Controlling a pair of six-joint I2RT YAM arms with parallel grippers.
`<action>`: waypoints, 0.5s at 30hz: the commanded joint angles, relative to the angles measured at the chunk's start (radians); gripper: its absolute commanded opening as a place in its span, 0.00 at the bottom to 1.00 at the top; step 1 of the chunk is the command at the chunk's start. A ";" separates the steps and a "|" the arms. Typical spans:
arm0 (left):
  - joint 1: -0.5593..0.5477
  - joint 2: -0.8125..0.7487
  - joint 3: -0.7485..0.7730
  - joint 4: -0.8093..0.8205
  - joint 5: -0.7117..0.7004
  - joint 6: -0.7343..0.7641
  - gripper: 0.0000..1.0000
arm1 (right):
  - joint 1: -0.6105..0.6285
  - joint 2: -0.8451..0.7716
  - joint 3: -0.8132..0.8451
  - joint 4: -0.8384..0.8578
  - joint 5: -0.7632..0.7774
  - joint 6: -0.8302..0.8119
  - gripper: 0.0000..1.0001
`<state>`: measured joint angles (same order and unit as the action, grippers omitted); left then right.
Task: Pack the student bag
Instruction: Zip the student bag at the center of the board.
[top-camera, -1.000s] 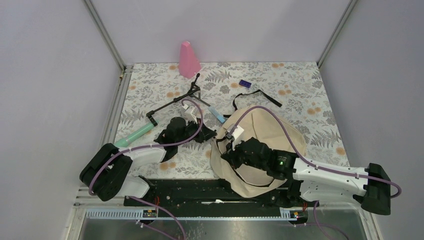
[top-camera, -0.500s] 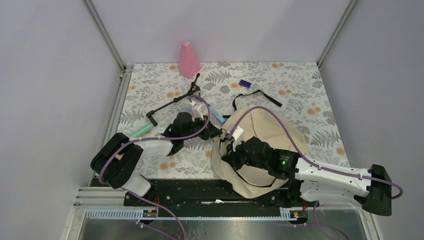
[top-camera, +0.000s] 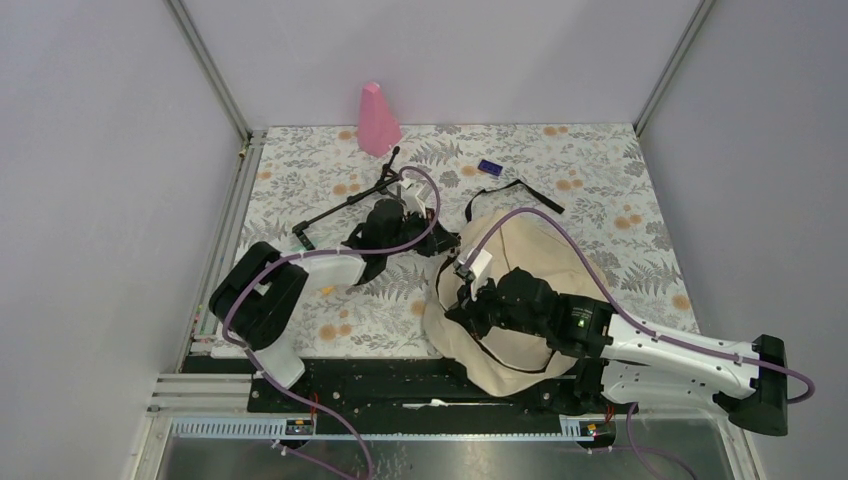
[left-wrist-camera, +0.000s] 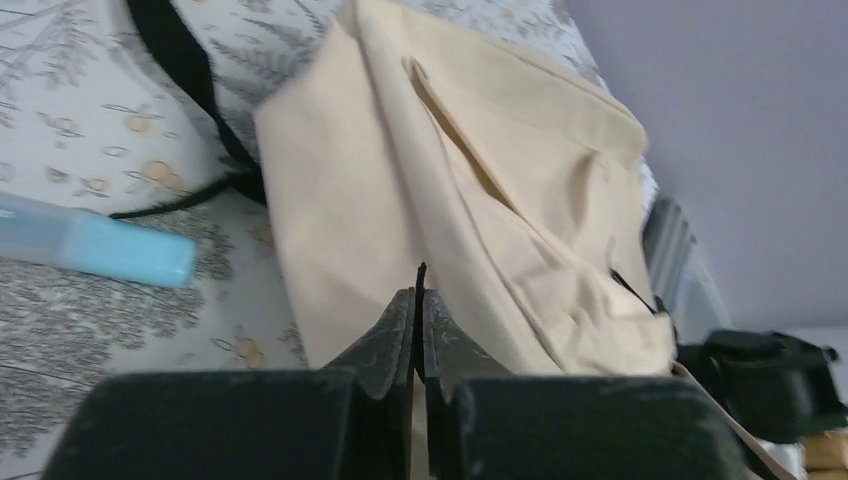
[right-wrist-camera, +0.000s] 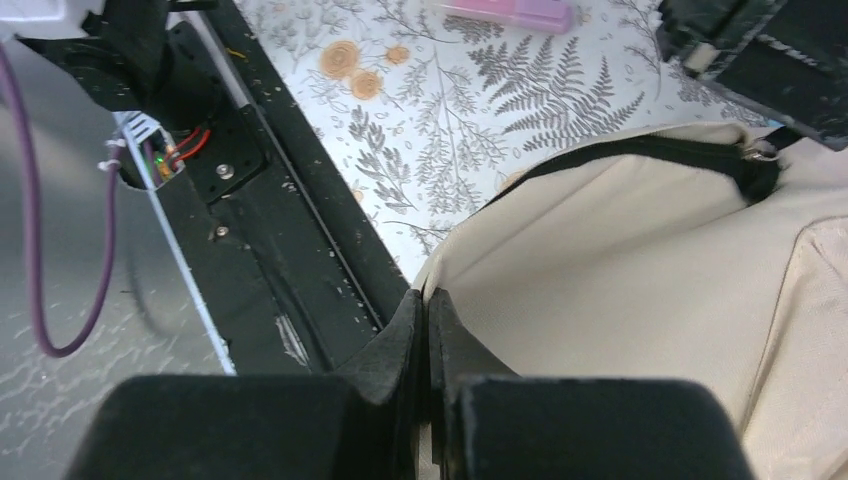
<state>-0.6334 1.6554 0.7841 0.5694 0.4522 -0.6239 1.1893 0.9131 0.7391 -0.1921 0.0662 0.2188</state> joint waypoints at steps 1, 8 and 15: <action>0.038 0.054 0.108 -0.039 -0.225 0.115 0.00 | 0.040 -0.064 0.104 0.220 -0.240 0.065 0.00; 0.038 0.101 0.193 -0.102 -0.248 0.140 0.00 | 0.040 -0.064 0.109 0.213 -0.235 0.061 0.00; 0.040 0.142 0.248 -0.101 -0.276 0.133 0.00 | 0.040 -0.065 0.118 0.208 -0.256 0.063 0.00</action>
<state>-0.6342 1.7489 0.9466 0.3733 0.4137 -0.5533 1.1893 0.9028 0.7395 -0.1753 0.0597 0.2234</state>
